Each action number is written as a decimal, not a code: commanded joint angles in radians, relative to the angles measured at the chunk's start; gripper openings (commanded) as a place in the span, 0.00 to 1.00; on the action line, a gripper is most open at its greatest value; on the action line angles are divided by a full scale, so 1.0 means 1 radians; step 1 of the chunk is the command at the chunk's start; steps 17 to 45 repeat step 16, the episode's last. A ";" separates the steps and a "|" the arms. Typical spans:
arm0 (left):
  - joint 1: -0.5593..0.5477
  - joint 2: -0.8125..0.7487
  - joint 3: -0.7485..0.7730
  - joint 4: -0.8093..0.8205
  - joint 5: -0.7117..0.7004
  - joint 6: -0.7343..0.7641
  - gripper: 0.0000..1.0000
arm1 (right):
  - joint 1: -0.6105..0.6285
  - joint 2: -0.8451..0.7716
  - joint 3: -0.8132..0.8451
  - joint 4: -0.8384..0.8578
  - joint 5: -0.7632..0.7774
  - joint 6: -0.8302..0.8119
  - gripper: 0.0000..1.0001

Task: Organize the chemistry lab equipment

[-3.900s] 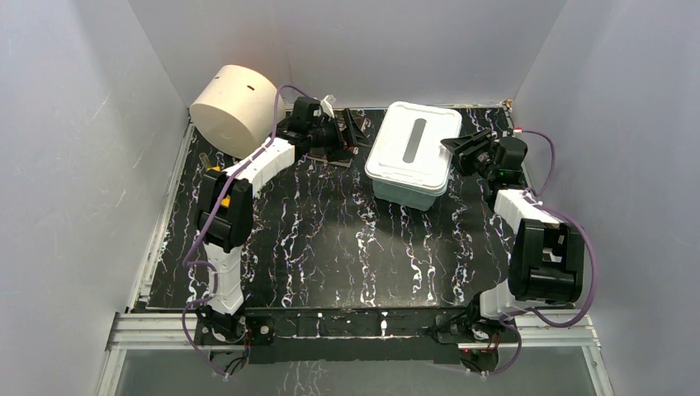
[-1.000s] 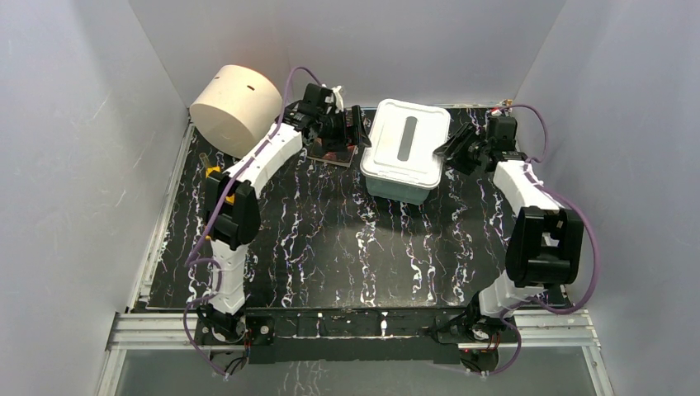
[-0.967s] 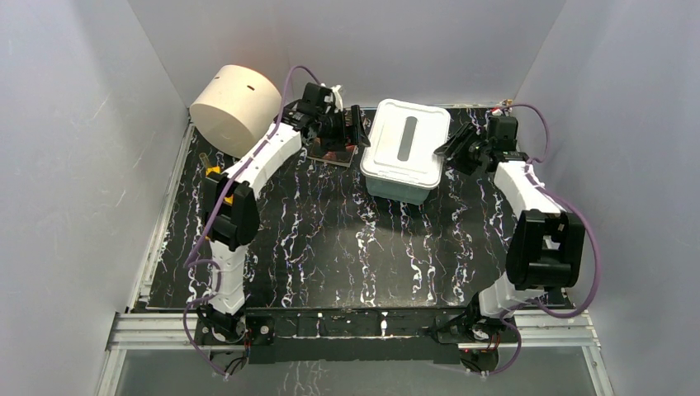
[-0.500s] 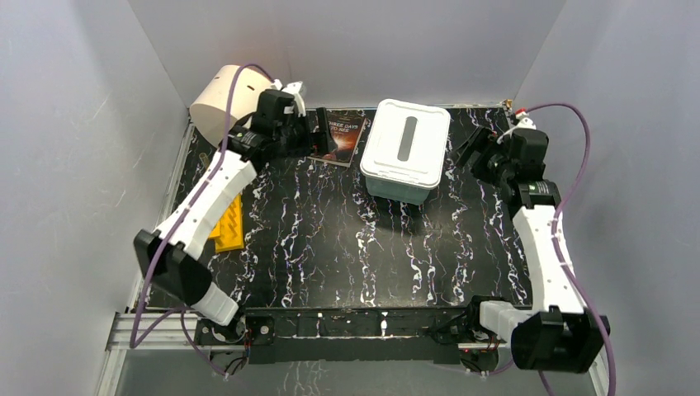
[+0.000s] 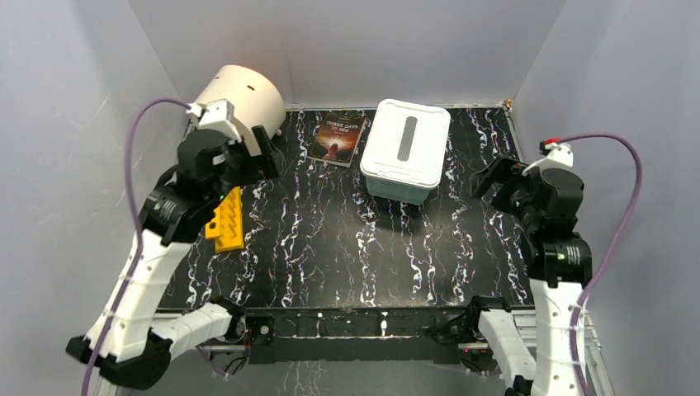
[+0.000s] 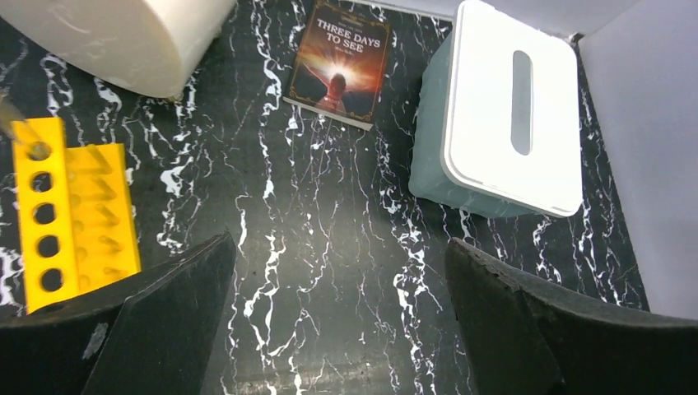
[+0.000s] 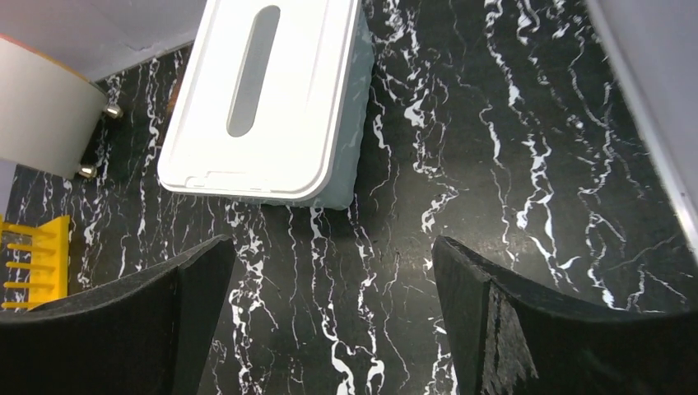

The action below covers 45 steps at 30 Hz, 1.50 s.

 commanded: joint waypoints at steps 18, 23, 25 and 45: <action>-0.001 -0.191 0.043 -0.268 -0.122 -0.045 0.98 | 0.001 -0.147 0.143 -0.180 0.041 -0.013 0.99; -0.001 -0.191 0.043 -0.268 -0.122 -0.045 0.98 | 0.001 -0.147 0.143 -0.180 0.041 -0.013 0.99; -0.001 -0.191 0.043 -0.268 -0.122 -0.045 0.98 | 0.001 -0.147 0.143 -0.180 0.041 -0.013 0.99; -0.001 -0.191 0.043 -0.268 -0.122 -0.045 0.98 | 0.001 -0.147 0.143 -0.180 0.041 -0.013 0.99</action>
